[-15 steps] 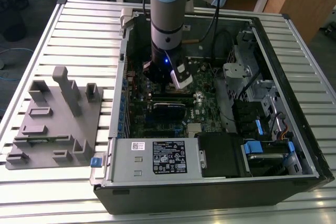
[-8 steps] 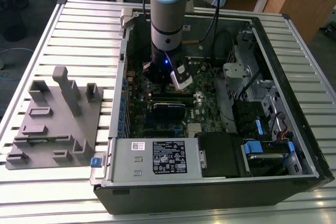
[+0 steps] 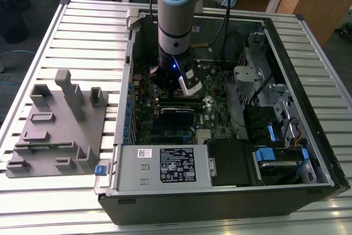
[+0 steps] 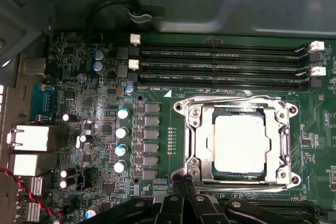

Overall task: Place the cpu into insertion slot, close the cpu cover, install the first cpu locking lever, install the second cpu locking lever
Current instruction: 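Install the second cpu locking lever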

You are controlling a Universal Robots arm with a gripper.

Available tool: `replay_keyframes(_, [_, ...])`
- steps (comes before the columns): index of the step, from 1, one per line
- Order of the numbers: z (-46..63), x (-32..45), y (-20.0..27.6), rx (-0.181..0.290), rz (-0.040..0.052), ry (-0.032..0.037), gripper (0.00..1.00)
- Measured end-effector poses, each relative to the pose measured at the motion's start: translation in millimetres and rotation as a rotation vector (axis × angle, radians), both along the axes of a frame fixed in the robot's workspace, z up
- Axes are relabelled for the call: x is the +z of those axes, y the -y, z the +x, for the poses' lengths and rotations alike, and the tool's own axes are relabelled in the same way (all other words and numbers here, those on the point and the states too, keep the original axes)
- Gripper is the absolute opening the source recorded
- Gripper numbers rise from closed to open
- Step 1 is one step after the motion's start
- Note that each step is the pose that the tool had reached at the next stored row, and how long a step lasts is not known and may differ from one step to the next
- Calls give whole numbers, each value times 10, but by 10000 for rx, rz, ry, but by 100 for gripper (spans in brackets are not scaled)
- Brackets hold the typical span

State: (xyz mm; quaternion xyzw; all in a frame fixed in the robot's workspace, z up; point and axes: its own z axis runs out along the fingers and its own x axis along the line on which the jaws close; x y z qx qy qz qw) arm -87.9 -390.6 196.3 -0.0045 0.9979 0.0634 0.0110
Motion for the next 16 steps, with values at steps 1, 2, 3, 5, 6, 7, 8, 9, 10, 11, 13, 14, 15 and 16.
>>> replay_keyframes(1, [0,-2,2,0,1,0,11])
replay_keyframes(2, [0,-4,5,0,1,0,11])
replay_keyframes(3, [0,-5,6,-1,2,0,11])
replay_keyframes(5, [-1,-8,8,0,2,-1,11])
replay_keyframes(6, [-1,-10,9,0,3,-1,11])
replay_keyframes(7, [-2,-11,9,1,4,-1,11])
replay_keyframes(8, [-3,-12,9,2,5,0,11])
replay_keyframes(9, [-5,-14,10,1,5,0,11])
replay_keyframes(10, [-8,-15,10,0,6,-1,11])
replay_keyframes(11, [-11,-18,10,1,8,-1,11])
replay_keyframes(13, [-21,-23,11,1,10,-2,11])
replay_keyframes(14, [-26,-25,11,0,12,-2,11])
replay_keyframes(15, [-31,-28,11,0,13,-1,11])
replay_keyframes(16, [-38,-30,11,1,17,-1,11])
